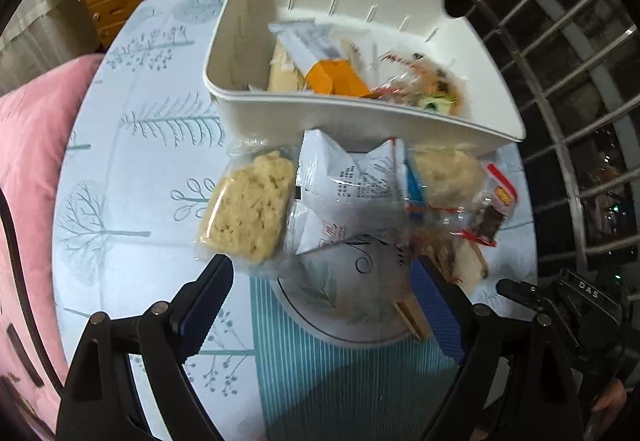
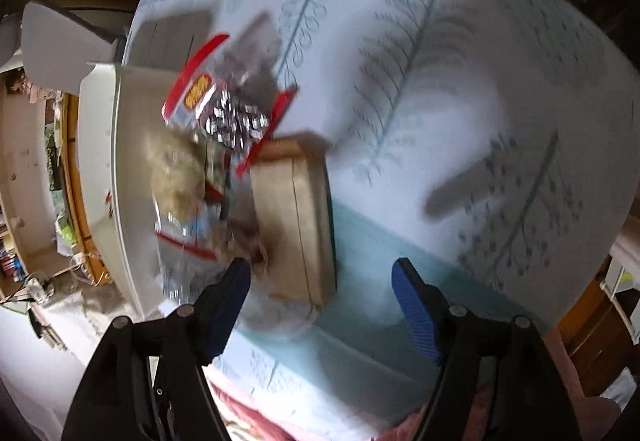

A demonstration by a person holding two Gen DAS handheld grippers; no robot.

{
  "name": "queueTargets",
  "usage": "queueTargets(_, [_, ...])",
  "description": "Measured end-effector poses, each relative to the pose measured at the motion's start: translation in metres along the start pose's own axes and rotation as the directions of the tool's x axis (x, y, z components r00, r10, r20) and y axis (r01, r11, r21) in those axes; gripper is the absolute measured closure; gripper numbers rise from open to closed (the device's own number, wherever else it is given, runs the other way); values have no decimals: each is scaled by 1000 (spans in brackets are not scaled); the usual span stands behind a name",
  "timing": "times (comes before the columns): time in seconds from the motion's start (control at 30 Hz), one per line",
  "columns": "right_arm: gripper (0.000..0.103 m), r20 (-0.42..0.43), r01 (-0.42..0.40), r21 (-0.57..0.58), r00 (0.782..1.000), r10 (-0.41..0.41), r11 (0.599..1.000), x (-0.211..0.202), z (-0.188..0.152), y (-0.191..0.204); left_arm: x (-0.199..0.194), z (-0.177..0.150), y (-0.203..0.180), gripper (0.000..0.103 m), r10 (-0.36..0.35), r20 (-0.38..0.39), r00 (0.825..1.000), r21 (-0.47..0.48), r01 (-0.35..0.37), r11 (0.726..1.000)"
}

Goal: Organize snacks
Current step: 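Grasp the white printed bag with the left tool while the right tool grasps the brown paper bag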

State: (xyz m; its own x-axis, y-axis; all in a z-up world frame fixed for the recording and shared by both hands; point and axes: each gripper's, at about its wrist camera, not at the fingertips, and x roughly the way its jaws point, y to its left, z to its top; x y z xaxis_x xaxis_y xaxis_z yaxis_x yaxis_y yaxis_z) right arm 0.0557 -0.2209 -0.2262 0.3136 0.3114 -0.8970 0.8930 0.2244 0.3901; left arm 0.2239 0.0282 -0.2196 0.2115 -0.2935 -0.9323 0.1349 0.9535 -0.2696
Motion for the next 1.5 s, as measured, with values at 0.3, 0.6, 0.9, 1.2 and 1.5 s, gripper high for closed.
queueTargets(0.3, [30, 38, 123, -59, 992, -121, 991, 20, 20, 24, 33, 16, -3, 14, 40, -13, 999, -100, -41, 994])
queueTargets(0.6, [30, 61, 222, -133, 974, -216, 966, 41, 22, 54, 51, 31, -11, 14, 33, -19, 999, -119, -35, 992])
queueTargets(0.9, [30, 61, 263, -189, 965, -256, 946, 55, 17, 74, 66, 42, -24, 14, 52, -15, 999, -93, -53, 994])
queueTargets(1.2, [28, 98, 373, -245, 928, -360, 895, 73, 0, 107, 78, 51, -35, 40, 47, -25, 999, -73, -49, 996])
queueTargets(1.5, [38, 128, 449, -291, 893, -431, 845, 82, -12, 125, 74, 41, -26, 49, 34, -51, 998, -109, -39, 993])
